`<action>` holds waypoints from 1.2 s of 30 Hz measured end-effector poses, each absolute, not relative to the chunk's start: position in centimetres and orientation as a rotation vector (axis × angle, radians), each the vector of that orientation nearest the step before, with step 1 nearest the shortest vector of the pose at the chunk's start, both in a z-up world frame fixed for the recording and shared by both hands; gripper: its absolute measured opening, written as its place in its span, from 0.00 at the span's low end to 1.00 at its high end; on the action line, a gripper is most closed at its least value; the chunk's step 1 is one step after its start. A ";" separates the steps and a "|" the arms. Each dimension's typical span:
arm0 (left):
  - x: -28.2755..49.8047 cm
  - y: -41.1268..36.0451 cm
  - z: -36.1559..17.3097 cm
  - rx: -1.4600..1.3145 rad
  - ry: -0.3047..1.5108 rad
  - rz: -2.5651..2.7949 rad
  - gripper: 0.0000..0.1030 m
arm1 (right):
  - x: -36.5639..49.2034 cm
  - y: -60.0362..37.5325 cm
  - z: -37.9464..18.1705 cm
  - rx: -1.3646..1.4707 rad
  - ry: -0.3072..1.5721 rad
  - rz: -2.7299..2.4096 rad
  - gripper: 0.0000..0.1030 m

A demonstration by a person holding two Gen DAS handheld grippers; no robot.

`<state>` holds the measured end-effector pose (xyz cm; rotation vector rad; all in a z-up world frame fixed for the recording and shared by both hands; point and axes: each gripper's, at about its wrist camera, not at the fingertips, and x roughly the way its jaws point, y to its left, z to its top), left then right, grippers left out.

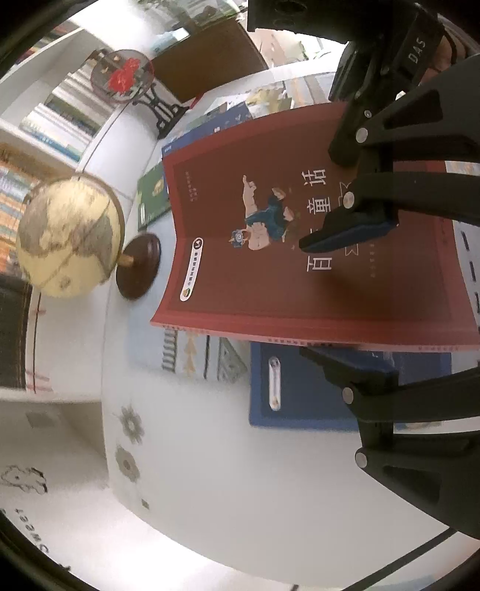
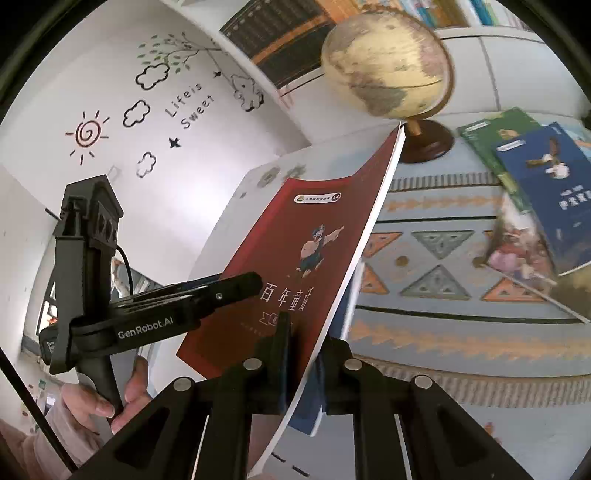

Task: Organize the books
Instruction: 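Carry the red fairy-tale book with the right tool and stand it on the stack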

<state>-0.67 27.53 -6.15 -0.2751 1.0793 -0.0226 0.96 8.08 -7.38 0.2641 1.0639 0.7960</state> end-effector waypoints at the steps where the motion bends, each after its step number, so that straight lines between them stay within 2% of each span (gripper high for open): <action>1: -0.9 28.0 -6.3 -0.277 1.083 -0.017 0.45 | 0.9 8.6 -7.5 0.258 1.066 0.801 0.11; 16: -4.2 34.3 -10.1 -0.387 1.145 0.089 0.45 | 0.0 15.3 -10.5 0.202 1.165 0.871 0.11; 36: -5.1 35.7 -15.4 -0.470 1.259 0.129 0.45 | 0.9 16.0 -16.5 0.307 1.314 0.808 0.11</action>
